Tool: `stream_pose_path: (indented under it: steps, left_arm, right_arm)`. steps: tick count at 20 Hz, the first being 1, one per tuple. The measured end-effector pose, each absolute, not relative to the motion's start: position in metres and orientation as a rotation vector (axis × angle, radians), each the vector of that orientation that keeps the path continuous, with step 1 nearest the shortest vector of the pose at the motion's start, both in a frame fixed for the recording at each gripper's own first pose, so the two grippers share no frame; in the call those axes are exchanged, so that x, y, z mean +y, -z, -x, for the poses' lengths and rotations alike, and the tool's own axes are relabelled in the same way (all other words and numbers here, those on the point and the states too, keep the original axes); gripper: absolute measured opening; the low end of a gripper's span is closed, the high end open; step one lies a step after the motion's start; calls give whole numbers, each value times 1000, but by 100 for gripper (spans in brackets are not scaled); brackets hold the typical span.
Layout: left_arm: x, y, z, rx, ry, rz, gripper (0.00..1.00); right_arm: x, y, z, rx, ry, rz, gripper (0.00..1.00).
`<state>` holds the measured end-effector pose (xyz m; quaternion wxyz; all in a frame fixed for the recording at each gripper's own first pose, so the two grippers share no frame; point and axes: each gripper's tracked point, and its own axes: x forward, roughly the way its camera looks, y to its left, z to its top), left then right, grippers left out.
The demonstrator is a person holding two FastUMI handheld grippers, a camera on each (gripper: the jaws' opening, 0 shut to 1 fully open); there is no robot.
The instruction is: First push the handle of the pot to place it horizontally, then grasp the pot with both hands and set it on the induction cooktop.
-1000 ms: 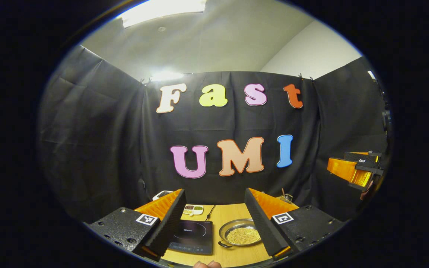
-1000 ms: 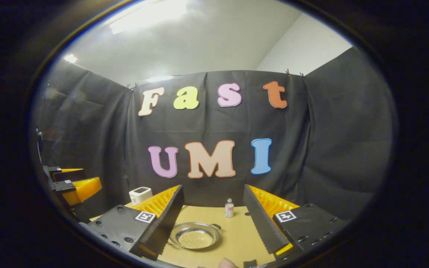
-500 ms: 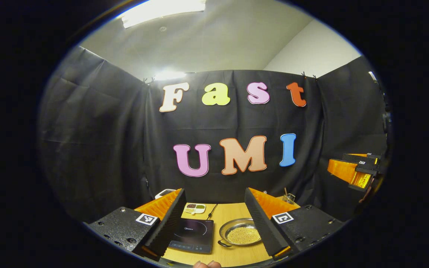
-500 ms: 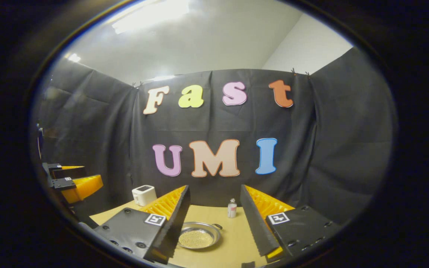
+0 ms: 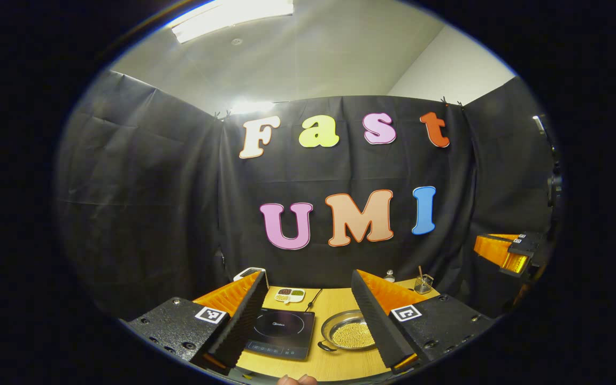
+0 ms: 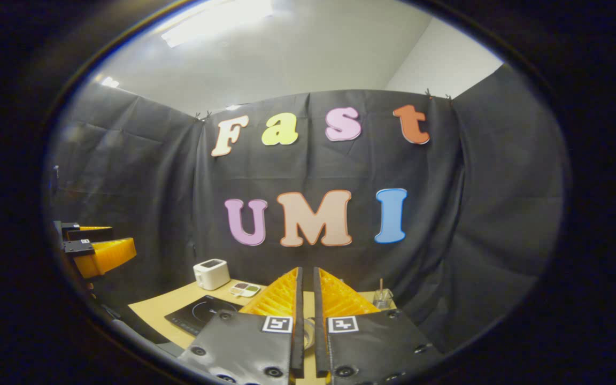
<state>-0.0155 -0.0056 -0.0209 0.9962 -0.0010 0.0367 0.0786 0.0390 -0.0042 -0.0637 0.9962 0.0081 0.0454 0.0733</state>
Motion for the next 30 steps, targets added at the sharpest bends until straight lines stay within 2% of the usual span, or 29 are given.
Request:
stream_pose_path:
  steps: [1,2,3,8,12,13,14,15,18,20,21,24,26,27,30]
  left_arm:
    - [-4,23,16,81,-162,0,96]
    - [0,26,16,86,-170,-5,96]
    - [4,26,17,78,-177,-9,96]
    - [22,47,-12,69,-117,3,96]
    - [58,56,-41,39,-52,3,96]
    - [65,60,-50,32,-28,1,96]
    - [74,67,-57,36,-6,-7,98]
    - [82,72,-64,34,15,-10,96]
    - [103,92,-81,43,78,6,96]
    - [119,106,-92,50,103,10,96]
    - [127,116,-95,63,109,14,96]
    - [148,139,-101,94,108,35,96]
    - [159,153,-103,109,94,39,96]
    - [163,164,-102,130,89,42,96]
    - [171,178,-102,146,93,70,97]
  right_arm:
    - [2,74,-38,125,-172,-43,3]
    - [8,80,-37,139,-194,-72,4]
    - [12,89,-41,156,-208,-73,0]
    - [48,131,-53,233,-247,-55,2]
    - [80,177,-67,321,-200,-65,0]
    - [91,188,-69,339,-192,-47,11]
    - [101,199,-71,358,-186,-24,2]
    - [110,212,-72,378,-174,-7,0]
    - [135,252,-74,457,-123,-10,2]
    - [145,274,-78,504,-91,12,0]
    - [150,287,-79,532,-82,16,3]
    - [161,319,-80,612,-68,24,0]
    - [168,344,-81,678,-68,19,3]
    - [171,355,-78,710,-66,15,0]
    - [175,388,-78,787,-50,5,3]
